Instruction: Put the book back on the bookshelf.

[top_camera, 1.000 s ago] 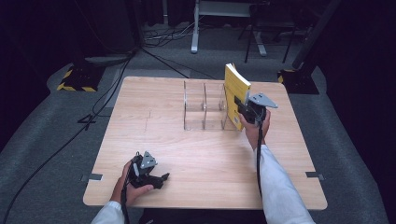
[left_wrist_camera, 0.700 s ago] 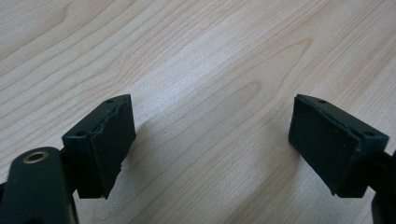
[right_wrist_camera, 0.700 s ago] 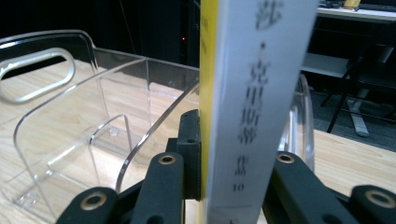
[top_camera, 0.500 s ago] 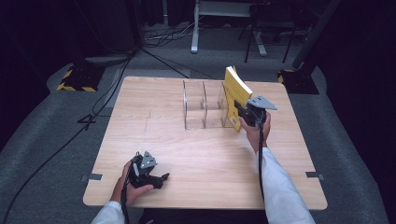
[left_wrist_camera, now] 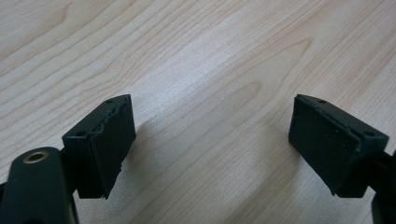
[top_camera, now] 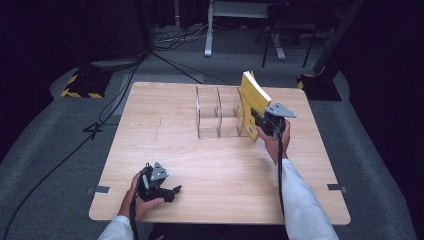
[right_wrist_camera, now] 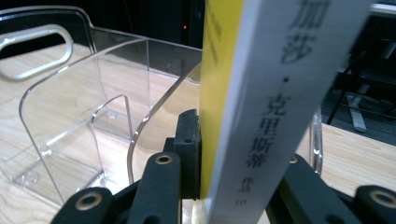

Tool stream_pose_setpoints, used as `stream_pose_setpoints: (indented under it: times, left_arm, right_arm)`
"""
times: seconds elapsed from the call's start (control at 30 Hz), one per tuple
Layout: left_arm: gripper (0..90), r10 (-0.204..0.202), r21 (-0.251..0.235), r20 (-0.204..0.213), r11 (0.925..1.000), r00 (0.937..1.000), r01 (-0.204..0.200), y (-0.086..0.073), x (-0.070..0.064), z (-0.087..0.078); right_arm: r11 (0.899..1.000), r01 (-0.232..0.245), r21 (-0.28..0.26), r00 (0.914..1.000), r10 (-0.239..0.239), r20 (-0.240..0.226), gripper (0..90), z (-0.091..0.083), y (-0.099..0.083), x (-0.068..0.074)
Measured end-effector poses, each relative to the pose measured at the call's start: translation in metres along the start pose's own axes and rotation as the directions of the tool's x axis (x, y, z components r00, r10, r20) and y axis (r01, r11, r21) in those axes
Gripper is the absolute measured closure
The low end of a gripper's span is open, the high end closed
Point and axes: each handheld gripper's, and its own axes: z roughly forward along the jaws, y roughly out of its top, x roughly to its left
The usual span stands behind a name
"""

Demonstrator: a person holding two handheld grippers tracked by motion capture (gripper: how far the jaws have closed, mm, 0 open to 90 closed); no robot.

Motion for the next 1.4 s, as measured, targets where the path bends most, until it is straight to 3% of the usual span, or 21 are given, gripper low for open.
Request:
stream_pose_setpoints:
  times: [0.1, 0.87, 1.07, 1.17, 1.4]
  left_arm:
    - [15.2, 0.001, 0.000, -0.001, 1.0000, 1.0000, -0.001, 0.000, 0.000, 0.000]
    - [15.2, 0.000, 0.001, 0.001, 1.0000, 1.0000, 0.000, 0.000, 0.000, 0.000]
    - [15.2, 0.001, 0.001, 0.000, 1.0000, 1.0000, -0.001, 0.000, 0.000, 0.000]
    - [15.2, 0.001, 0.001, 0.000, 1.0000, 1.0000, -0.001, 0.000, 0.000, 0.000]
    - [15.2, 0.001, 0.001, 0.000, 1.0000, 1.0000, -0.001, 0.000, 0.000, 0.000]
  right_arm:
    - [0.999, 0.016, 0.030, 0.9998, -0.015, -0.010, 68.0, -0.002, 0.004, -0.003]
    - [0.997, 0.075, 0.034, 0.9971, -0.075, -0.018, 65.0, -0.036, 0.025, -0.019]
    - [0.993, 0.099, 0.060, 0.9949, -0.098, -0.023, 61.1, -0.042, 0.028, -0.020]
    - [0.993, 0.087, 0.077, 0.9954, -0.083, -0.046, 56.1, -0.047, 0.031, -0.023]
    - [0.991, 0.102, 0.086, 0.9944, -0.099, -0.035, 49.9, -0.057, 0.035, -0.025]
